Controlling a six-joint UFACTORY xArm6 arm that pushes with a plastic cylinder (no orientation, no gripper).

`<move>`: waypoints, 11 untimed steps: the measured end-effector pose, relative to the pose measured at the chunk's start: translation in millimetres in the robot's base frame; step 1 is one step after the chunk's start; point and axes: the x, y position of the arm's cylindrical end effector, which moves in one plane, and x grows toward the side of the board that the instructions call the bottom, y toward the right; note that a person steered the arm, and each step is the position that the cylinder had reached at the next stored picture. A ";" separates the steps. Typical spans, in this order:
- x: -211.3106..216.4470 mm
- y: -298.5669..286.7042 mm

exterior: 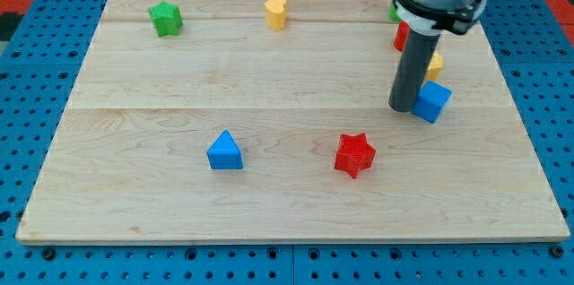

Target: Place the red star below the blue cube

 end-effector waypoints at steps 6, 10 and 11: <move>67.1 -99.6; -6.1 -116.9; -15.0 -63.0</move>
